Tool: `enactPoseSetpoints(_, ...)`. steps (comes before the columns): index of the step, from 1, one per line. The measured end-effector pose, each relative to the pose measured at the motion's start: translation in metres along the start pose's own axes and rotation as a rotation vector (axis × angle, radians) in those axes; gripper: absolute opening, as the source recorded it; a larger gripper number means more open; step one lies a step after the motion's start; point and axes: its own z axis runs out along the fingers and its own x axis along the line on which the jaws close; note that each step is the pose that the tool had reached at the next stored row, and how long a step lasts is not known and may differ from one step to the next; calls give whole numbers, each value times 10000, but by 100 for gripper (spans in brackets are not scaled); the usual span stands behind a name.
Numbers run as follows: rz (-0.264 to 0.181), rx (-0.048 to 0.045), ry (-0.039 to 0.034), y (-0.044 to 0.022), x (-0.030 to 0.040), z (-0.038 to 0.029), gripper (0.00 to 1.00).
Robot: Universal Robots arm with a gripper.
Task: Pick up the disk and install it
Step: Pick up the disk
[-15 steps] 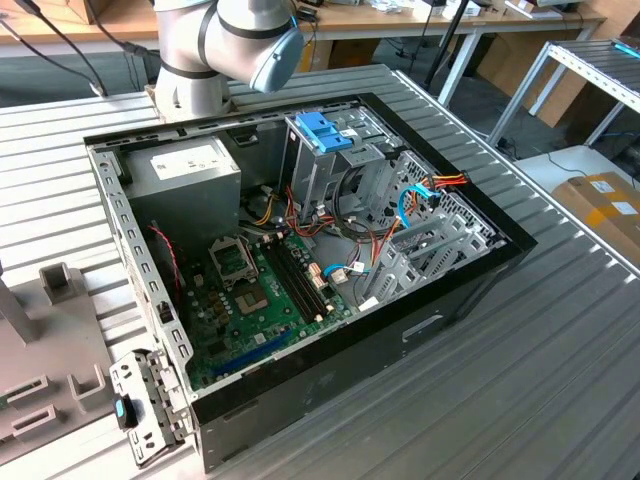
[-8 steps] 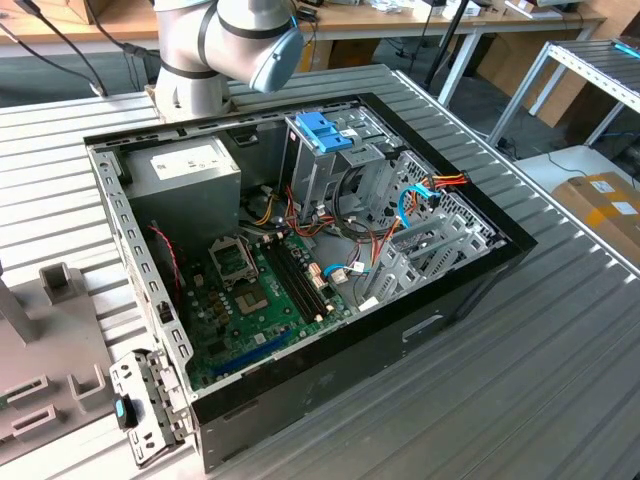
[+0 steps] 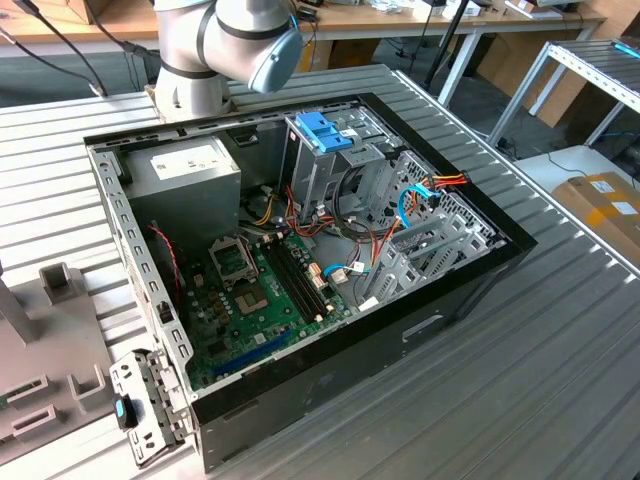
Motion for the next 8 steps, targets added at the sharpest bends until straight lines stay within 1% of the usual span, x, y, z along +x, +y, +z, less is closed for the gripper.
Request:
enactPoseSetpoints(1,-4,6,-102,25,-4,6,42)
enactPoseSetpoints(2,-8,10,-168,39,-4,15,42)
enactPoseSetpoints(3,-9,13,-190,42,-5,22,42)
enactPoseSetpoints(4,-8,15,-204,45,-5,44,42)
enactPoseSetpoints(7,-8,12,-207,59,-9,102,42)
enactPoseSetpoints(8,-8,12,-207,63,-9,113,42)
